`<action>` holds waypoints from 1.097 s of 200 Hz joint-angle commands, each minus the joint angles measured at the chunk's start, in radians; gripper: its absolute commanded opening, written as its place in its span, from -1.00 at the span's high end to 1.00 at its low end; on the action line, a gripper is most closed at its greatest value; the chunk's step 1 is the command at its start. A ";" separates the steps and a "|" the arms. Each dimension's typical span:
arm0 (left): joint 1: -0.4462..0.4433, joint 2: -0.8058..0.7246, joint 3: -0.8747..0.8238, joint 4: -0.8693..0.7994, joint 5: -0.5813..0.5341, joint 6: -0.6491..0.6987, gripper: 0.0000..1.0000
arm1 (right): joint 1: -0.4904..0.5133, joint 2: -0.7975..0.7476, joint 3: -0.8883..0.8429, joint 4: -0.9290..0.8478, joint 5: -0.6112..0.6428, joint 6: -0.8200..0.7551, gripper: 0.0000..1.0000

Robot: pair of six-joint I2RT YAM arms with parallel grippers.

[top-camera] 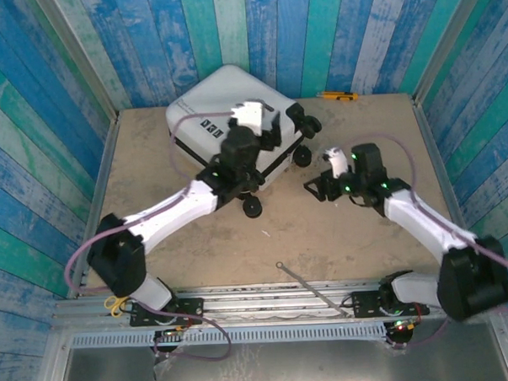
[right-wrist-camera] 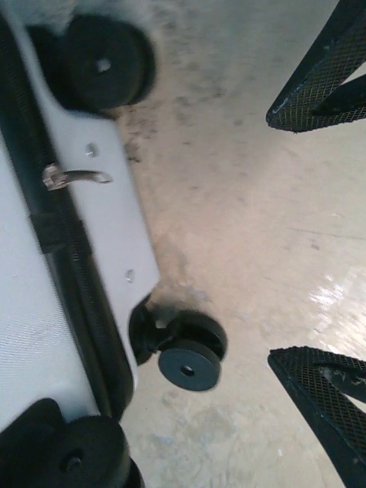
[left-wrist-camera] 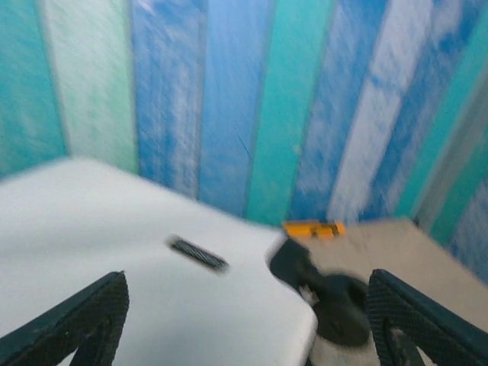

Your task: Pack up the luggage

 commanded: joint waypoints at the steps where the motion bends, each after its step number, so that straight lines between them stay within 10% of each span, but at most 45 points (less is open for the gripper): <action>1: 0.125 -0.021 0.090 -0.177 0.053 -0.106 -0.71 | 0.003 0.177 0.118 0.065 -0.003 -0.176 -0.54; 41: 0.286 0.125 0.302 -0.422 0.241 -0.208 -0.73 | 0.021 0.392 0.300 0.097 -0.044 -0.212 -0.53; 219: 0.293 0.364 0.458 -0.544 0.398 -0.175 -0.66 | 0.114 0.533 0.321 0.187 0.300 -0.130 0.06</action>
